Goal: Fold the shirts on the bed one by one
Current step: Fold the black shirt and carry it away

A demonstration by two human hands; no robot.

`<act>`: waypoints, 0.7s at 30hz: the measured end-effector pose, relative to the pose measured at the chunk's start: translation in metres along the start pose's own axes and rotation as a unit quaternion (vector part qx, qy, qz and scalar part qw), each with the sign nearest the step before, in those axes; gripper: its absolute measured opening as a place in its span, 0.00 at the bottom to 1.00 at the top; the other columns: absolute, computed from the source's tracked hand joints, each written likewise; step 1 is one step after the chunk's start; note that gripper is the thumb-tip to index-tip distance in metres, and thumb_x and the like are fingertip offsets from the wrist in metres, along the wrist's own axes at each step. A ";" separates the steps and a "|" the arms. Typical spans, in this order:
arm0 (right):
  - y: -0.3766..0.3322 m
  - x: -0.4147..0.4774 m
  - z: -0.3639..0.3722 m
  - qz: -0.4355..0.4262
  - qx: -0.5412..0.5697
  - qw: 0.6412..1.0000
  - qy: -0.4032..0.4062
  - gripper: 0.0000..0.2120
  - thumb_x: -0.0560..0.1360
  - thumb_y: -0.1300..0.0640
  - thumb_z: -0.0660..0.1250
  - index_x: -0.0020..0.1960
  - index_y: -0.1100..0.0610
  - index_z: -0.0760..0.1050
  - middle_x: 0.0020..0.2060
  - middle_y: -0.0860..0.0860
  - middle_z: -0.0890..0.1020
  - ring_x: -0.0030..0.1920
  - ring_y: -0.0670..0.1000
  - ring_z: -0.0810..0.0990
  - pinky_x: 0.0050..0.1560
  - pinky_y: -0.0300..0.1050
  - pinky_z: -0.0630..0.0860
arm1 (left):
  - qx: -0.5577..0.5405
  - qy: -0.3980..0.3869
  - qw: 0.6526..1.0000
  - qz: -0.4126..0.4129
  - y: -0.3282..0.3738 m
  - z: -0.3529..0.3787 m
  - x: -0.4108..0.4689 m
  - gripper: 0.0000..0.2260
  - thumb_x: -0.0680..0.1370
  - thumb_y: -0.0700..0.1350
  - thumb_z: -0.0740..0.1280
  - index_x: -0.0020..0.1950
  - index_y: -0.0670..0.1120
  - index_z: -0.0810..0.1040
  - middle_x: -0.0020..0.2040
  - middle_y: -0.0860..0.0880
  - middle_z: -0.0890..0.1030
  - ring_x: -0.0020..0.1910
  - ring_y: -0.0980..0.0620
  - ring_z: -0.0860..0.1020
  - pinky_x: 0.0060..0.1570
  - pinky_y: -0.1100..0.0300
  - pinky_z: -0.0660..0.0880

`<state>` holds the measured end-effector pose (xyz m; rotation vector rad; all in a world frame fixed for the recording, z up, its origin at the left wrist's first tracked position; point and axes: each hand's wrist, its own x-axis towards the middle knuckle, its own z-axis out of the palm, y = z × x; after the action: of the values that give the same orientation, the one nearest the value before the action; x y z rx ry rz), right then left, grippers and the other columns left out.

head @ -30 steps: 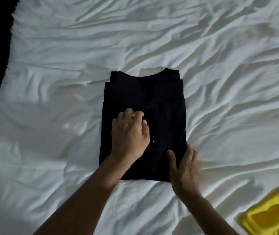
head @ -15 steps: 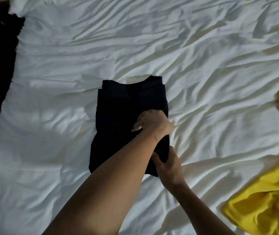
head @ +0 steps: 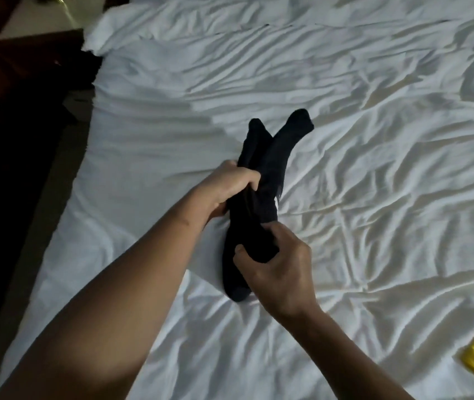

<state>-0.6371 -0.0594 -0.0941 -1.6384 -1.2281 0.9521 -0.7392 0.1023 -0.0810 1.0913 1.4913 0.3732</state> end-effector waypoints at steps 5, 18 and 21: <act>-0.044 -0.021 0.113 -0.099 -0.150 0.981 -0.069 0.11 0.69 0.55 0.70 0.50 0.56 0.80 0.42 0.47 0.76 0.37 0.52 0.77 0.38 0.49 0.77 | -0.087 0.027 0.996 -0.012 -0.049 -0.119 -0.019 0.09 0.70 0.32 0.65 0.48 0.37 0.80 0.41 0.40 0.80 0.41 0.42 0.81 0.45 0.52 0.78; 0.012 -0.018 0.218 -0.131 -0.265 0.955 0.022 0.08 0.79 0.59 0.66 0.55 0.58 0.82 0.47 0.54 0.79 0.48 0.57 0.77 0.47 0.55 0.79 | -0.234 0.105 0.954 -0.157 -0.234 -0.203 -0.011 0.21 0.78 0.61 0.64 0.52 0.44 0.83 0.43 0.47 0.84 0.42 0.46 0.82 0.48 0.54 0.78; 0.032 0.011 0.183 0.072 -0.301 0.946 0.096 0.17 0.81 0.51 0.66 0.67 0.57 0.75 0.62 0.59 0.75 0.61 0.63 0.72 0.62 0.61 0.70 | -0.146 0.121 0.974 -0.127 -0.242 -0.172 -0.011 0.34 0.76 0.70 0.66 0.68 0.44 0.76 0.63 0.46 0.81 0.61 0.43 0.81 0.66 0.48 0.75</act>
<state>-0.7924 -0.0194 -0.1880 -2.2629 -1.3560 0.4960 -0.9955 0.0296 -0.2134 0.6295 1.7039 0.5409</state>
